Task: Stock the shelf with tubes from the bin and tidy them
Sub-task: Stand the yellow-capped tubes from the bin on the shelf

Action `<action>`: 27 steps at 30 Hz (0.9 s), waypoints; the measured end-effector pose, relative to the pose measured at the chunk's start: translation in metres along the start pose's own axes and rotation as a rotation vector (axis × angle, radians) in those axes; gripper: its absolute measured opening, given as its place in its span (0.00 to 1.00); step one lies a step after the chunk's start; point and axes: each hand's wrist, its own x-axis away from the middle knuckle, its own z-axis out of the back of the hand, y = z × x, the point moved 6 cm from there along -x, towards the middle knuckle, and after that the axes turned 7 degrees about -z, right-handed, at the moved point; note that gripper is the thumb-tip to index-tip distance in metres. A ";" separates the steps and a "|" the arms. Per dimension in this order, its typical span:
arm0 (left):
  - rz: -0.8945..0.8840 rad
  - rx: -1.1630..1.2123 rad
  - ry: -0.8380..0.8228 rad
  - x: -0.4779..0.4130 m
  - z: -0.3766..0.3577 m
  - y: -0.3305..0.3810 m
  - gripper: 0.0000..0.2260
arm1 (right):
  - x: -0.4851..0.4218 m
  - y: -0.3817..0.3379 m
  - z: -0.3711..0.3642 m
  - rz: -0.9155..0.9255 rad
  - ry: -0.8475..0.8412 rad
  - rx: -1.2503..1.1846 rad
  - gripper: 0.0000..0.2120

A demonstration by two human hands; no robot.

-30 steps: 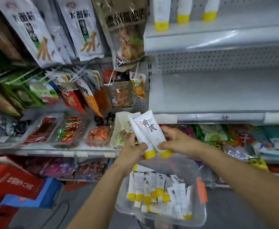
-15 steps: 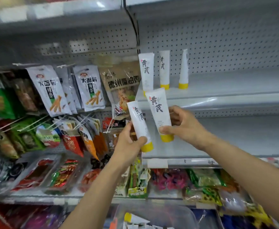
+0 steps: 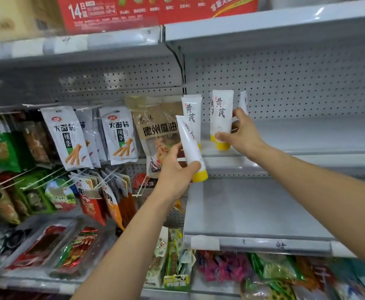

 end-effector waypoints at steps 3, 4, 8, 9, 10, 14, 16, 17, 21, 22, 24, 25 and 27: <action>0.001 -0.011 0.008 -0.006 -0.004 -0.001 0.30 | -0.012 0.011 -0.008 -0.017 -0.017 0.049 0.24; 0.007 -0.011 0.013 -0.007 -0.005 -0.001 0.31 | -0.016 0.014 -0.010 -0.017 -0.028 0.062 0.24; 0.021 0.005 0.023 -0.014 -0.007 -0.004 0.28 | -0.027 0.019 -0.014 -0.038 -0.054 0.072 0.25; 0.020 0.008 0.021 -0.015 -0.008 -0.004 0.27 | -0.029 0.020 -0.015 -0.041 -0.055 0.077 0.25; 0.023 0.008 0.020 -0.017 -0.008 -0.005 0.27 | -0.030 0.020 -0.015 -0.043 -0.055 0.084 0.25; 0.038 0.010 0.026 -0.018 -0.008 -0.007 0.27 | -0.030 0.020 -0.018 -0.053 -0.072 0.105 0.25; 0.038 0.009 0.025 -0.017 -0.009 -0.006 0.27 | -0.029 0.020 -0.018 -0.069 -0.087 0.123 0.26; 0.035 0.012 0.023 -0.017 -0.009 -0.006 0.27 | -0.028 0.020 -0.017 -0.081 -0.093 0.126 0.27; 0.018 0.027 0.025 -0.015 -0.010 -0.005 0.27 | -0.015 0.012 0.000 -0.075 0.039 0.028 0.31; 0.017 0.031 0.029 -0.014 -0.010 -0.004 0.27 | -0.008 0.005 0.007 -0.031 0.092 0.009 0.28; 0.009 0.045 0.035 -0.012 -0.011 0.000 0.27 | 0.008 -0.008 0.013 0.041 0.038 -0.028 0.21; 0.000 0.049 0.040 -0.012 -0.013 0.002 0.27 | 0.016 -0.013 0.011 0.056 -0.081 -0.015 0.19; -0.016 0.052 0.045 -0.012 -0.017 0.008 0.26 | 0.036 -0.018 0.001 0.060 -0.374 0.117 0.21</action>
